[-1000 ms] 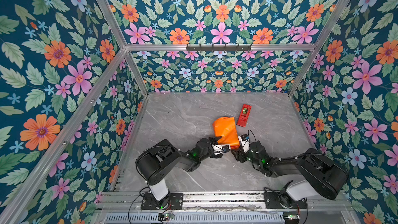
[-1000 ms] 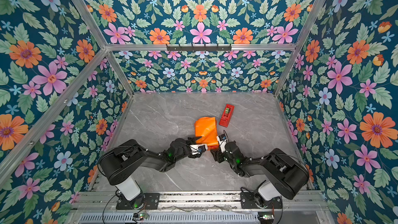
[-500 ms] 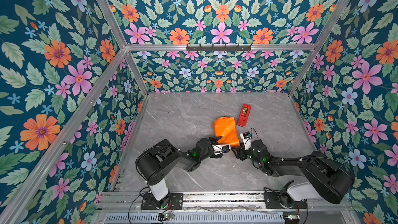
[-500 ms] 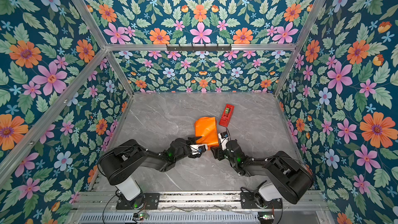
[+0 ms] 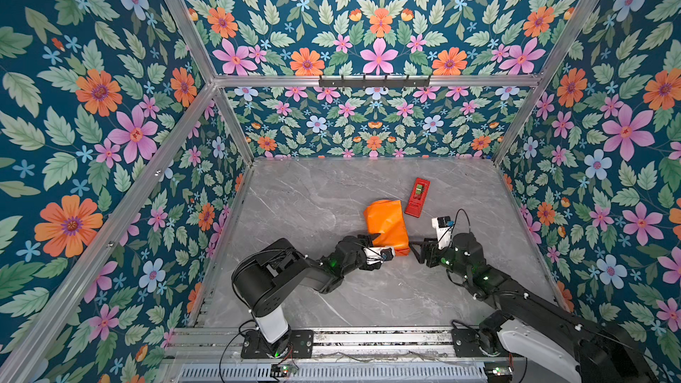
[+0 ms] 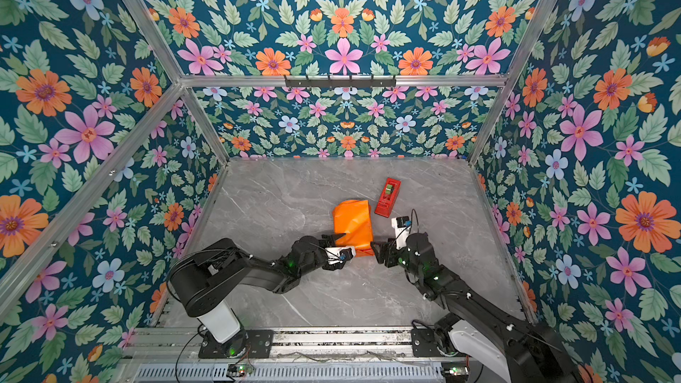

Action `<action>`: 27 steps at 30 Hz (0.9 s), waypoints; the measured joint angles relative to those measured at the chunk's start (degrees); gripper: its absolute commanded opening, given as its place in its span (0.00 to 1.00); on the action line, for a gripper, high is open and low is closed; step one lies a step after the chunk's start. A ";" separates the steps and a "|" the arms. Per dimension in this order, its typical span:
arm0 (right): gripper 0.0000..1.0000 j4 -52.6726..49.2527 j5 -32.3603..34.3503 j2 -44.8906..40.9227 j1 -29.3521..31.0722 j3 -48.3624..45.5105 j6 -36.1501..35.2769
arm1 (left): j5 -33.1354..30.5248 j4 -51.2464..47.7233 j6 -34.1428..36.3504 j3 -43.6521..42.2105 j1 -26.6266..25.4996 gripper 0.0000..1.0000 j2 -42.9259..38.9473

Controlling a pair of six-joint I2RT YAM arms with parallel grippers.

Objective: Wrap the gift box in paper
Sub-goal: 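Move the right gripper to the red tape dispenser while the left holds the end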

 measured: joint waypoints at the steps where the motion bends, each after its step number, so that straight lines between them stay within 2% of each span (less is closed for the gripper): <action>1: 0.75 -2.78 -1.73 -0.09 -2.43 2.34 0.68 | -0.02 -0.02 0.00 0.02 0.00 0.74 0.00; 6: 0.69 -11.06 -9.92 6.34 -14.25 13.09 6.19 | -0.11 -0.22 0.00 0.17 0.00 0.74 0.00; 10: 0.61 -14.71 -16.81 16.06 -19.28 21.68 10.08 | -0.20 -0.50 -0.02 0.37 0.00 0.74 0.02; 17: 0.49 -16.81 -22.53 34.64 -22.21 36.02 14.84 | -0.20 -0.76 0.00 0.52 0.00 0.74 0.02; 22: 0.46 -16.33 -25.18 45.03 -22.82 42.88 17.44 | -0.17 -0.92 -0.02 0.76 0.00 0.74 0.13; 27: 0.44 -16.46 -26.80 51.56 -22.84 47.98 18.43 | -0.13 -1.03 -0.02 0.83 0.00 0.74 0.13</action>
